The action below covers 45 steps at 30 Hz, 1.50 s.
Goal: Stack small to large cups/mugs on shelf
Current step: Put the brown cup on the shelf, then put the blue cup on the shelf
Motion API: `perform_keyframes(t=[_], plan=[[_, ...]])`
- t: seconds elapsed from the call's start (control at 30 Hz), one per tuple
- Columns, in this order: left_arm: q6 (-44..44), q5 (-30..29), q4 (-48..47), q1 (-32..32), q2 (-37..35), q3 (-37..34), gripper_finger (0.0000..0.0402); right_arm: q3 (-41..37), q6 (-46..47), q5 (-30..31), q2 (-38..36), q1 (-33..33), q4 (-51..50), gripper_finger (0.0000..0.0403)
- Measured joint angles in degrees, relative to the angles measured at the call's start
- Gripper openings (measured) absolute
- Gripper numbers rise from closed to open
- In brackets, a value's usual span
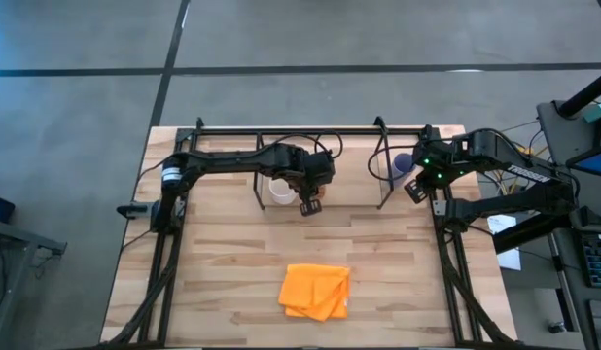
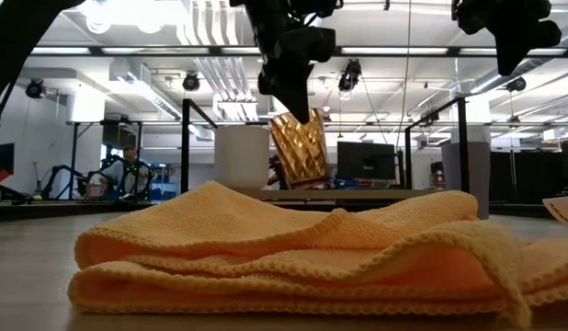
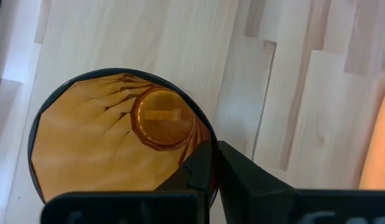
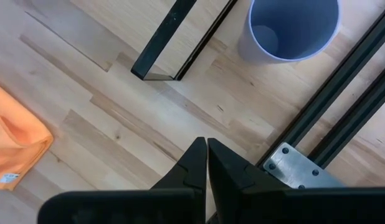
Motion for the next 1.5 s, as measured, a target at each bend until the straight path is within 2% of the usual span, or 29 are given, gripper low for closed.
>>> perform_keyframes(t=[0.17,0.53,1.0,1.17,1.33,1.5], plan=[[0.3,0.2,3.0,0.0,0.0,-0.2,0.0004,0.0,0.0,0.0,0.0,0.0,0.0,0.0009],[0.4,1.0,5.1,0.0,0.0,-0.3,0.0057,0.0,0.0,0.0,0.0,0.0,0.0,0.0009],[0.0,-0.3,5.6,0.0,-0.2,-0.3,0.0059,0.0,-0.1,0.0,0.0,0.0,0.0,0.0009],[0.0,-0.4,5.7,0.0,-1.1,-0.2,0.0059,0.0,-6.4,0.5,0.0,0.0,0.2,0.0009],[0.0,-0.1,5.8,0.0,-2.8,-0.2,0.0059,0.0,-10.2,5.2,0.0,0.0,0.3,0.0009],[-0.1,0.0,6.0,-0.2,-5.5,0.5,0.0059,-0.8,-13.6,5.6,0.0,0.0,0.5,0.0009]])
